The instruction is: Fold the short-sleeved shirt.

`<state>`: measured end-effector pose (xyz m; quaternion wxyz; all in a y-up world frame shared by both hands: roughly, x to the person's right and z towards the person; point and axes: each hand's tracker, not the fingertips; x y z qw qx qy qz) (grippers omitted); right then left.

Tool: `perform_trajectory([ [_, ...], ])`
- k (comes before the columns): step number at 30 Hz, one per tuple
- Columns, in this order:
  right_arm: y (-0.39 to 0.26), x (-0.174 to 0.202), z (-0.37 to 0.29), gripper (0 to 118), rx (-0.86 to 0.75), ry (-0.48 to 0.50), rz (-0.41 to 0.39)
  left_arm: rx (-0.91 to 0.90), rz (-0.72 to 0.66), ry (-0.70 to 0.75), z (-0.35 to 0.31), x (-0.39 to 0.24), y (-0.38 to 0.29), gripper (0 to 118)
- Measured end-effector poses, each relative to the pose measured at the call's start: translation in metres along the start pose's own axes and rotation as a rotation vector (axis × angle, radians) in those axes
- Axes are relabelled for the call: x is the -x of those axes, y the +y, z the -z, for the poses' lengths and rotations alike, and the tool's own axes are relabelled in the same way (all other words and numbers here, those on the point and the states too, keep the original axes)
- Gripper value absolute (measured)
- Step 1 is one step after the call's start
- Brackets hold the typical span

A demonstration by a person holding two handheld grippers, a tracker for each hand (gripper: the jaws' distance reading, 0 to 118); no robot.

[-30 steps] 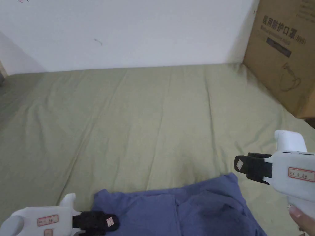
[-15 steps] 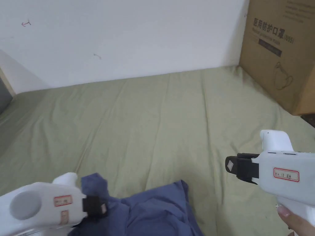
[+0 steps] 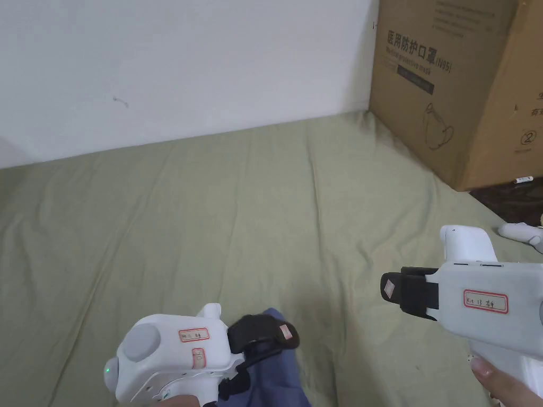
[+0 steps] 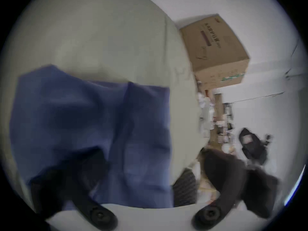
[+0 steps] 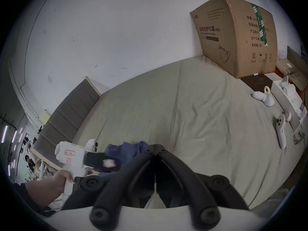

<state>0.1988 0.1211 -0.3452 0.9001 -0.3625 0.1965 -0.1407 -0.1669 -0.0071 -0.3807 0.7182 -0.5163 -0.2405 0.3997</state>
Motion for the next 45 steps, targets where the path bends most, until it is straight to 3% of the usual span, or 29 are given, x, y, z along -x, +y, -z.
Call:
perform_trajectory([
  [1, -0.001, 0.000, 0.002, 0, 0.003, 0.002, -0.001, -0.069, -0.016, -0.071, -0.008, -0.003, 0.001, 115],
  [3, -0.002, 0.001, 0.006, 0, 0.006, 0.010, -0.002, -0.045, 0.026, -0.040, -0.017, -0.008, 0.005, 118],
  [7, -0.001, 0.004, 0.011, 0, 0.005, 0.025, -0.005, -0.082, 0.292, 0.206, -0.041, -0.032, 0.000, 107],
  [8, 0.000, 0.005, 0.011, 0, 0.003, 0.026, -0.007, -0.089, 0.360, 0.263, -0.040, -0.037, -0.001, 89],
  [9, 0.001, 0.005, 0.012, 0, 0.000, 0.026, -0.010, -0.078, 0.413, 0.308, -0.033, -0.040, -0.006, 57],
  [10, 0.001, 0.006, 0.012, 0, -0.002, 0.025, -0.015, -0.054, 0.455, 0.340, -0.024, -0.042, -0.007, 7],
  [11, 0.002, 0.006, 0.013, 0, -0.004, 0.022, -0.020, -0.030, 0.468, 0.369, -0.014, -0.042, -0.008, 1],
  [18, 0.004, 0.002, 0.012, 0, -0.007, 0.004, -0.022, 0.145, 0.294, 0.332, 0.074, -0.009, -0.009, 1],
  [21, 0.003, 0.001, 0.012, 0, 0.003, 0.002, -0.010, 0.122, 0.120, 0.236, 0.072, 0.001, -0.003, 1],
  [23, 0.003, 0.002, 0.012, 0, 0.003, 0.021, 0.005, 0.109, 0.093, 0.154, 0.055, -0.005, -0.002, 1],
  [28, 0.013, 0.024, -0.001, 0, -0.070, 0.084, 0.003, -0.287, 0.390, 0.131, -0.052, -0.069, -0.007, 1],
  [32, 0.028, 0.061, -0.029, 0, -0.272, 0.078, -0.124, -0.688, 0.686, 0.366, -0.134, -0.121, -0.033, 1],
  [36, 0.038, 0.096, -0.040, 0, -0.450, -0.022, -0.232, -0.973, 0.760, 0.408, -0.174, -0.132, -0.057, 1],
  [39, 0.035, 0.104, -0.032, 0, -0.570, -0.111, -0.238, -1.056, 0.766, 0.583, -0.168, -0.133, -0.060, 1],
  [43, 0.021, 0.104, -0.020, 0, -0.615, -0.237, -0.270, -1.165, 0.748, 0.644, -0.161, -0.132, -0.078, 1],
  [45, 0.013, 0.104, -0.022, 0, -0.593, -0.235, -0.252, -1.184, 0.775, 0.616, -0.160, -0.131, -0.088, 1],
])
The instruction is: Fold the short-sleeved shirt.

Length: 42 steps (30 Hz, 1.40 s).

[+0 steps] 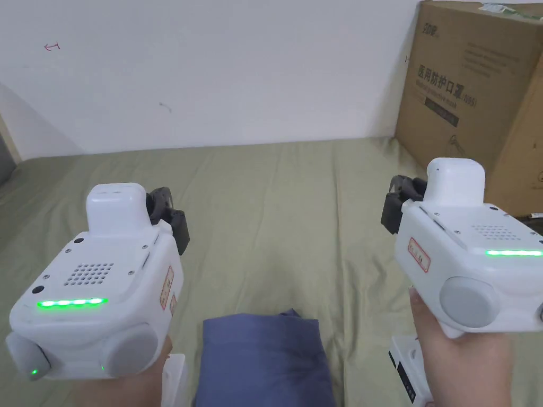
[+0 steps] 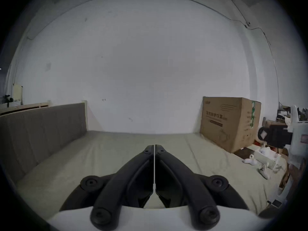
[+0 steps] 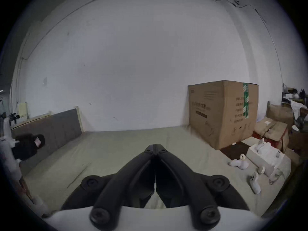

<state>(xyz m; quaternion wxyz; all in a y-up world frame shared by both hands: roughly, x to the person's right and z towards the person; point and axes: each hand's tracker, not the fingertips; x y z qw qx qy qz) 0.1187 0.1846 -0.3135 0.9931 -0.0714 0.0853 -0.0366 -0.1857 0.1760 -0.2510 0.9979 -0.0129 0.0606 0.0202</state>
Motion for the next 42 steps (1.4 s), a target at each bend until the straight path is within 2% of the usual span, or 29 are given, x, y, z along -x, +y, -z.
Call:
perform_trajectory([
  [3, -0.005, -0.002, -0.004, 0, 0.007, 0.001, 0.004, -0.009, 0.034, -0.007, -0.004, -0.005, -0.004, 1],
  [5, -0.004, 0.000, -0.004, 0, 0.014, -0.009, -0.034, 0.005, 0.026, -0.018, -0.003, -0.006, -0.006, 1],
  [11, 0.004, 0.001, -0.009, 0, -0.006, 0.010, -0.046, 0.035, 0.010, -0.012, 0.000, -0.001, -0.010, 1],
  [12, 0.005, 0.001, -0.009, 0, -0.008, 0.025, -0.052, 0.045, 0.007, -0.017, 0.000, 0.003, -0.010, 1],
  [13, 0.004, 0.002, -0.007, 0, 0.007, 0.079, -0.061, 0.063, -0.001, -0.031, 0.000, 0.008, -0.009, 1],
  [14, 0.002, 0.001, -0.002, 0, 0.051, 0.151, -0.062, 0.088, -0.029, -0.085, 0.000, 0.015, -0.010, 1],
  [15, 0.000, -0.003, 0.007, 0, 0.144, 0.286, -0.037, 0.109, -0.062, -0.152, 0.000, 0.025, -0.011, 1],
  [16, -0.006, -0.007, 0.024, 0, 0.302, 0.460, 0.034, 0.132, -0.064, -0.157, -0.003, 0.033, -0.012, 1],
  [17, -0.015, -0.009, 0.038, 0, 0.446, 0.547, 0.094, 0.148, -0.051, -0.135, -0.004, 0.038, -0.015, 1],
  [20, -0.071, -0.001, 0.077, 0, 0.796, 0.596, 0.188, 0.200, -0.045, -0.099, -0.008, 0.053, -0.030, 1],
  [22, -0.114, 0.007, 0.092, 0, 0.925, 0.614, 0.179, 0.243, -0.069, -0.094, -0.008, 0.064, -0.042, 1],
  [24, -0.148, 0.010, 0.103, 0, 0.988, 0.580, 0.139, 0.300, -0.093, -0.084, -0.007, 0.073, -0.055, 1],
  [27, -0.187, -0.002, 0.118, 0, 1.074, 0.566, 0.243, 0.378, -0.194, -0.161, -0.002, 0.090, -0.078, 1],
  [30, -0.207, -0.021, 0.127, 0, 1.097, 0.507, 0.253, 0.489, -0.411, -0.313, 0.012, 0.110, -0.108, 1],
  [31, -0.211, -0.028, 0.128, 0, 1.102, 0.528, 0.317, 0.545, -0.479, -0.369, 0.020, 0.117, -0.120, 3],
  [32, -0.213, -0.033, 0.129, 0, 1.096, 0.561, 0.378, 0.593, -0.549, -0.431, 0.028, 0.123, -0.133, 9],
  [33, -0.212, -0.035, 0.127, 0, 1.094, 0.563, 0.384, 0.634, -0.607, -0.466, 0.035, 0.127, -0.144, 18],
  [35, -0.215, -0.038, 0.129, 0, 1.099, 0.573, 0.381, 0.695, -0.745, -0.518, 0.050, 0.137, -0.173, 61],
  [37, -0.218, -0.040, 0.130, 0, 1.101, 0.585, 0.400, 0.758, -0.817, -0.541, 0.063, 0.142, -0.198, 117],
  [39, -0.220, -0.043, 0.131, 0, 1.107, 0.591, 0.428, 0.831, -0.844, -0.631, 0.079, 0.144, -0.221, 118],
  [42, -0.221, -0.044, 0.130, 0, 1.108, 0.597, 0.444, 0.990, -0.928, -0.687, 0.102, 0.133, -0.258, 118],
])
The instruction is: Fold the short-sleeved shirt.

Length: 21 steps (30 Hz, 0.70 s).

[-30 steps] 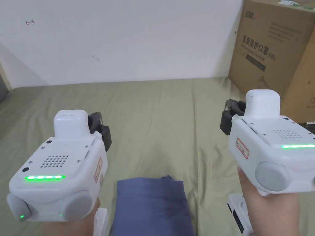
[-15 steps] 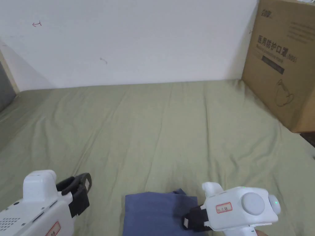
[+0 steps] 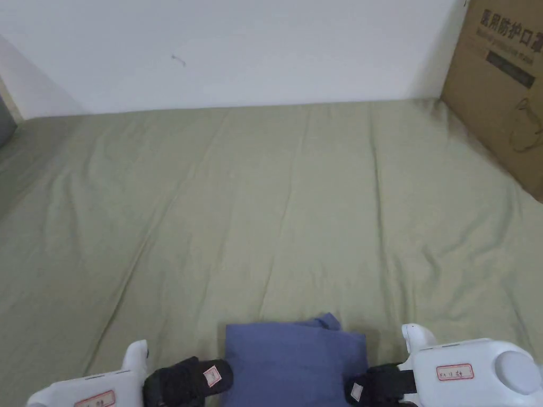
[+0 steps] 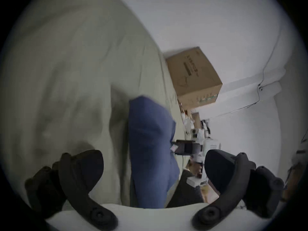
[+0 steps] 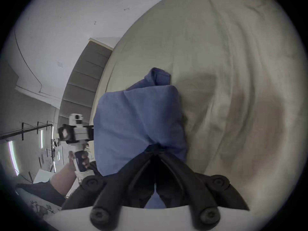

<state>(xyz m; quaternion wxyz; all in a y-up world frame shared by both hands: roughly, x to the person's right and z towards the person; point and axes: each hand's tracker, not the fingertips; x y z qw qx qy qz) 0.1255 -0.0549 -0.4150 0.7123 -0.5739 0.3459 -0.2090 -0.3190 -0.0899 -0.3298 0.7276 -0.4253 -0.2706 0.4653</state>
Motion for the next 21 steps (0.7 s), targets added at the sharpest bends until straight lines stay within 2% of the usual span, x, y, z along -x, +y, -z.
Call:
perform_trajectory([
  [1, 0.000, 0.000, 0.000, 0, 0.002, 0.001, -0.002, 0.041, -0.031, -0.023, 0.013, 0.007, 0.002, 118],
  [3, 0.000, 0.000, 0.000, 0, 0.009, 0.004, -0.009, 0.024, -0.025, -0.202, 0.029, 0.003, 0.002, 118],
  [5, 0.001, -0.001, 0.000, 0, 0.013, 0.007, -0.010, 0.091, -0.156, -0.315, 0.059, 0.012, 0.002, 117],
  [6, 0.001, -0.001, 0.000, 0, 0.016, 0.011, -0.008, 0.104, -0.157, -0.333, 0.067, 0.015, -0.002, 110],
  [8, 0.002, -0.004, 0.001, 0, 0.018, 0.013, -0.004, 0.098, -0.088, -0.270, 0.072, 0.013, -0.004, 54],
  [9, 0.002, -0.006, 0.001, 0, 0.017, 0.016, -0.001, 0.092, -0.062, -0.179, 0.072, 0.016, -0.004, 36],
  [10, 0.000, -0.006, 0.001, 0, 0.013, 0.019, 0.004, 0.106, -0.036, -0.007, 0.073, 0.023, -0.006, 36],
  [11, -0.001, -0.007, 0.000, 0, 0.012, 0.023, 0.011, 0.095, -0.079, -0.033, 0.072, 0.030, -0.008, 22],
  [12, -0.002, -0.007, 0.000, 0, 0.007, 0.026, 0.019, 0.086, -0.083, -0.126, 0.067, 0.022, -0.006, 22],
  [14, -0.005, -0.003, -0.003, 0, -0.004, 0.023, 0.035, 0.103, 0.018, -0.002, 0.066, 0.001, -0.005, 22],
  [16, -0.009, 0.006, -0.010, 0, -0.013, 0.008, 0.020, 0.092, -0.005, -0.015, 0.060, -0.012, -0.006, 23],
  [21, -0.022, 0.054, -0.043, 0, -0.057, -0.065, -0.181, -0.016, 0.106, -0.035, -0.006, -0.052, 0.003, 23],
])
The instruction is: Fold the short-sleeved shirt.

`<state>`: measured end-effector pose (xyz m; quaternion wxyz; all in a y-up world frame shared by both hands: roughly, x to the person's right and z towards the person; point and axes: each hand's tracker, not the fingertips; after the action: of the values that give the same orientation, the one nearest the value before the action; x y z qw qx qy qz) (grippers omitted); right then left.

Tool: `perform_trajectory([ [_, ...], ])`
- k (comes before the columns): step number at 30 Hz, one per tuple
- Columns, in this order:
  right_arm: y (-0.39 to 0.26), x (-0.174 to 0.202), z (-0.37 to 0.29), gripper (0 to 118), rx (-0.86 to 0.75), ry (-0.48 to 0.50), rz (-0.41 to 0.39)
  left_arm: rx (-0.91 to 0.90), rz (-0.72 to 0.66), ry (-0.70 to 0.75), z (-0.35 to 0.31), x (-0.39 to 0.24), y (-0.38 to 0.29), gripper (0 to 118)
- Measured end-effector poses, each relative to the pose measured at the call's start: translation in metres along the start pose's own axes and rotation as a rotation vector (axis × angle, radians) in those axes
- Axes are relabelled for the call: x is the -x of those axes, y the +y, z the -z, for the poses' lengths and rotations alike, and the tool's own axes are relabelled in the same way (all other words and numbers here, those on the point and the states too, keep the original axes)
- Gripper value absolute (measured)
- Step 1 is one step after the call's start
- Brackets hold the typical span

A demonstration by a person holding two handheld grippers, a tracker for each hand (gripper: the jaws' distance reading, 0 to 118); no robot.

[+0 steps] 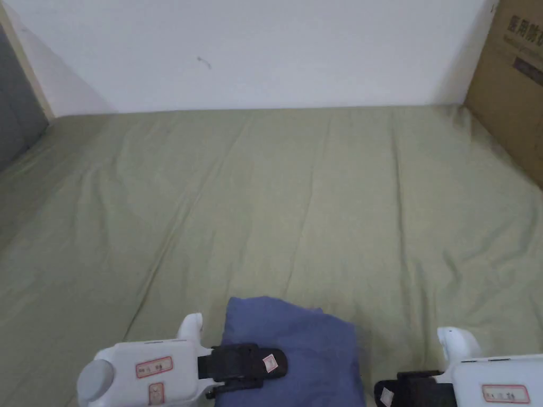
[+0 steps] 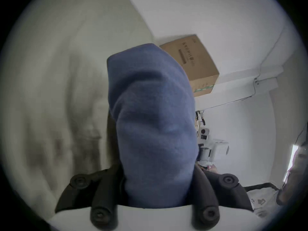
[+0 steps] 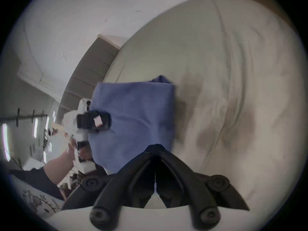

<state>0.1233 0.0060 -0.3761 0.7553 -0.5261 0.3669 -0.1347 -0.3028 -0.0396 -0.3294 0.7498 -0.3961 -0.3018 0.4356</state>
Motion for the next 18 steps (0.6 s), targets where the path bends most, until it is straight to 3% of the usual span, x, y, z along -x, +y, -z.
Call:
perform_trajectory([
  [4, -0.007, 0.044, -0.029, 0, -0.053, -0.015, -0.100, -0.069, 0.076, 0.143, -0.097, -0.012, 0.030, 23],
  [7, -0.009, 0.070, -0.041, 0, -0.070, -0.025, -0.137, -0.084, 0.085, 0.346, -0.165, -0.006, 0.058, 23],
  [14, -0.003, 0.099, -0.051, 0, -0.144, -0.028, -0.118, -0.040, 0.192, 0.901, -0.251, 0.015, 0.099, 24],
  [15, -0.003, 0.102, -0.050, 0, -0.145, -0.036, -0.118, -0.036, 0.196, 0.964, -0.257, 0.019, 0.101, 28],
  [17, -0.002, 0.106, -0.048, 0, -0.141, -0.058, -0.125, -0.029, 0.236, 1.132, -0.262, 0.024, 0.098, 57],
  [18, -0.001, 0.106, -0.048, 0, -0.137, -0.066, -0.128, -0.025, 0.259, 1.220, -0.265, 0.026, 0.098, 65],
])
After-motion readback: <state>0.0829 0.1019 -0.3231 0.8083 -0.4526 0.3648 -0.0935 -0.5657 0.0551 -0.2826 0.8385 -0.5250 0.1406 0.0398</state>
